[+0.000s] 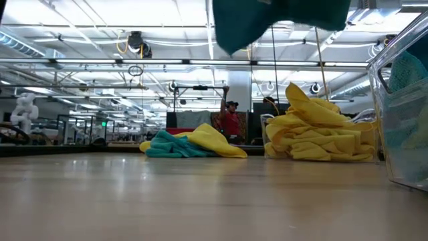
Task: Sort microfiber towel by color & place in baskets
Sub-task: Put the blue microfiber cloth into the bottom transparent bin
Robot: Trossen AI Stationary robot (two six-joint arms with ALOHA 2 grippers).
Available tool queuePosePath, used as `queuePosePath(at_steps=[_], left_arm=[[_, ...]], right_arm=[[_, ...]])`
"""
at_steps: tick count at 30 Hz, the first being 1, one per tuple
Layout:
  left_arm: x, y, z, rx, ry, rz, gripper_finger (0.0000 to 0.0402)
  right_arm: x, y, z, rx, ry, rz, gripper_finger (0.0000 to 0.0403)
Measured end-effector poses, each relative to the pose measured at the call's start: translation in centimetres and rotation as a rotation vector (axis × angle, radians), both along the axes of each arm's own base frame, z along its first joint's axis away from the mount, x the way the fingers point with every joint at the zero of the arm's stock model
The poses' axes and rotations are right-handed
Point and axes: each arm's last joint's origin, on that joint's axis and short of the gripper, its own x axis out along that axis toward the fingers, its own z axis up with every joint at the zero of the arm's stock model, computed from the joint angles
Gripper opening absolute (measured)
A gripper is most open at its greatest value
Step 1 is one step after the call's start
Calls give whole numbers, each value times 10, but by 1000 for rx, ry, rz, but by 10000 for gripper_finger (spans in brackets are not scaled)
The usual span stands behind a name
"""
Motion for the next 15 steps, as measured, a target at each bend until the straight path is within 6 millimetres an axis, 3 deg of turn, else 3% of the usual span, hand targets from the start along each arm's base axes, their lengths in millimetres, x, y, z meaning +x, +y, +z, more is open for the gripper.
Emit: queuePosePath(at_steps=[8, 15], left_arm=[[4, 7, 1, -62, 1, -52, 11], [3, 6, 1, -64, 6, -52, 48]], right_arm=[[12, 2, -3, 3, -58, -5, 299], [13, 0, -3, -5, -61, -11, 203]])
